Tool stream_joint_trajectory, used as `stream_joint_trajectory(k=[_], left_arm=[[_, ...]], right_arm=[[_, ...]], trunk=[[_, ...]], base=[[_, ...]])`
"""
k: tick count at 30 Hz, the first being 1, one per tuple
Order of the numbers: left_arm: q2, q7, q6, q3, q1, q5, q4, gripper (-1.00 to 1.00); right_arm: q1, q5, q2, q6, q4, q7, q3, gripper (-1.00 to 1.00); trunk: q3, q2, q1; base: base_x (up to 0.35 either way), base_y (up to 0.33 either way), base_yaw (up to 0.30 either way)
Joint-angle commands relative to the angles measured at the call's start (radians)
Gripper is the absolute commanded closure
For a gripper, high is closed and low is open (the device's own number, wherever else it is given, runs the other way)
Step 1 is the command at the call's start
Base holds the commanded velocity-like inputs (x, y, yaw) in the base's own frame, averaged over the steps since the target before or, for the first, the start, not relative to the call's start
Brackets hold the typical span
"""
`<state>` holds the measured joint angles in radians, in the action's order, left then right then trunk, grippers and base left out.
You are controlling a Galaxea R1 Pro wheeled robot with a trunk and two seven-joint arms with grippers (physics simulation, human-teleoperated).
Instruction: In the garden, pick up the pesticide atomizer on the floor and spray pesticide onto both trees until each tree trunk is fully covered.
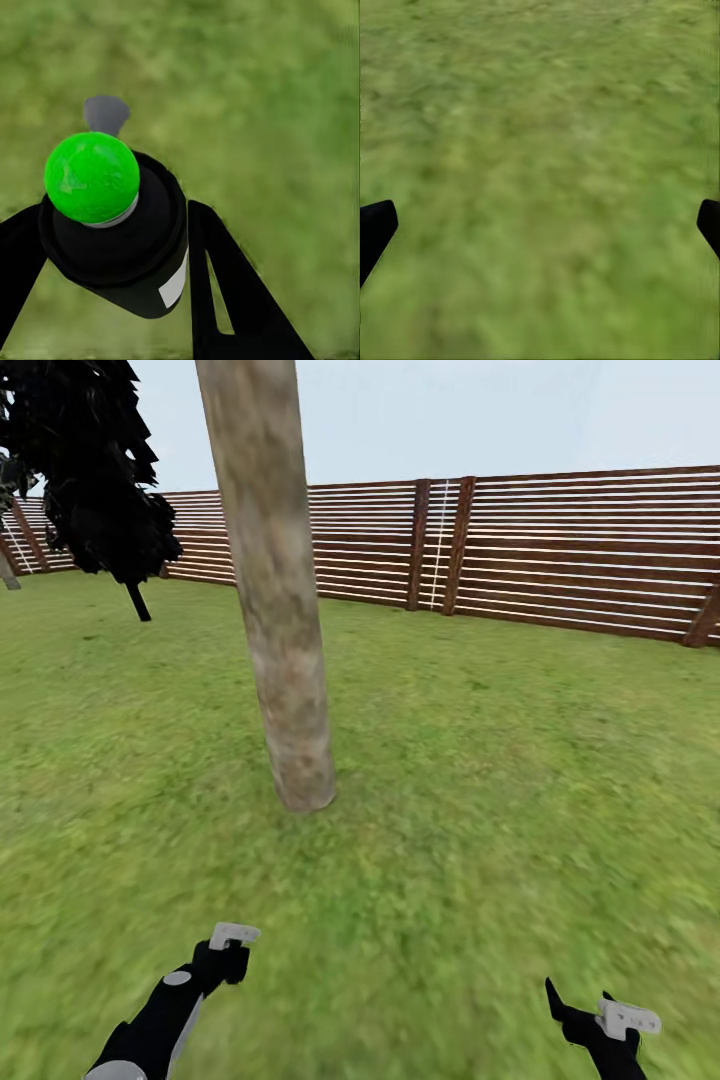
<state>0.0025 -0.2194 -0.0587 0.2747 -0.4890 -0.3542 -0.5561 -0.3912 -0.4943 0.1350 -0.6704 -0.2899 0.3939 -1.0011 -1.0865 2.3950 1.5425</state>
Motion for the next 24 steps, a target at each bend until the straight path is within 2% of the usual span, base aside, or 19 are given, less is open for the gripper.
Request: stream_joint_trajectory(k=[1, 2, 6, 7, 8, 10, 13, 20, 24], left_arm=[[0.000, 0.000, -0.023, -0.001, -0.003, 0.001, -0.001, 1.00], [-0.001, 0.000, -0.072, -0.004, -0.006, 0.001, -0.004, 1.00], [-0.004, 0.000, -0.128, -0.008, -0.017, 0.001, -0.017, 1.00], [-0.007, 0.001, -0.157, -0.008, -0.033, 0.000, -0.018, 1.00], [-0.009, 0.003, -0.216, -0.008, -0.056, 0.001, -0.018, 1.00], [-0.017, 0.004, -0.274, -0.008, -0.086, 0.001, -0.020, 1.00], [-0.028, 0.004, -0.296, -0.008, -0.111, -0.002, -0.022, 1.00], [-0.020, 0.005, -0.312, -0.011, -0.111, -0.006, -0.009, 1.00], [-0.021, 0.004, -0.388, -0.010, -0.117, -0.005, -0.021, 1.00]], right_arm=[[0.000, 0.000, 0.000, 0.000, 0.000, 0.000, 0.000, -1.00], [0.000, -0.001, 0.000, 0.000, 0.000, 0.000, 0.001, -1.00], [0.000, -0.002, 0.000, 0.000, 0.000, 0.000, 0.001, -1.00], [0.000, -0.003, 0.000, 0.000, 0.000, 0.000, 0.001, -1.00], [0.000, -0.004, 0.000, 0.000, 0.001, 0.000, 0.001, -1.00], [0.000, -0.004, -0.001, 0.000, 0.001, 0.000, 0.001, -1.00], [0.000, -0.006, -0.001, 0.000, 0.002, 0.000, 0.001, -1.00], [0.000, -0.006, -0.002, 0.000, 0.002, 0.001, 0.001, -1.00], [0.000, -0.005, -0.002, 0.000, 0.002, 0.001, 0.001, -1.00]], trunk=[[0.000, 0.000, 0.000], [0.000, 0.000, 0.000], [0.000, 0.000, 0.000], [0.000, 0.000, 0.000], [0.000, 0.000, 0.000], [0.000, 0.000, 0.000], [0.000, 0.000, 0.000], [0.000, 0.000, 0.000], [0.000, 0.000, 0.000]], base=[[0.140, 0.000, -0.002], [0.057, 0.000, -0.001], [0.017, 0.000, 0.000], [0.003, 0.000, 0.000], [0.001, 0.000, 0.000], [0.000, 0.000, 0.000], [0.000, 0.000, 0.000], [0.000, 0.000, -0.152], [0.000, 0.000, -0.021]])
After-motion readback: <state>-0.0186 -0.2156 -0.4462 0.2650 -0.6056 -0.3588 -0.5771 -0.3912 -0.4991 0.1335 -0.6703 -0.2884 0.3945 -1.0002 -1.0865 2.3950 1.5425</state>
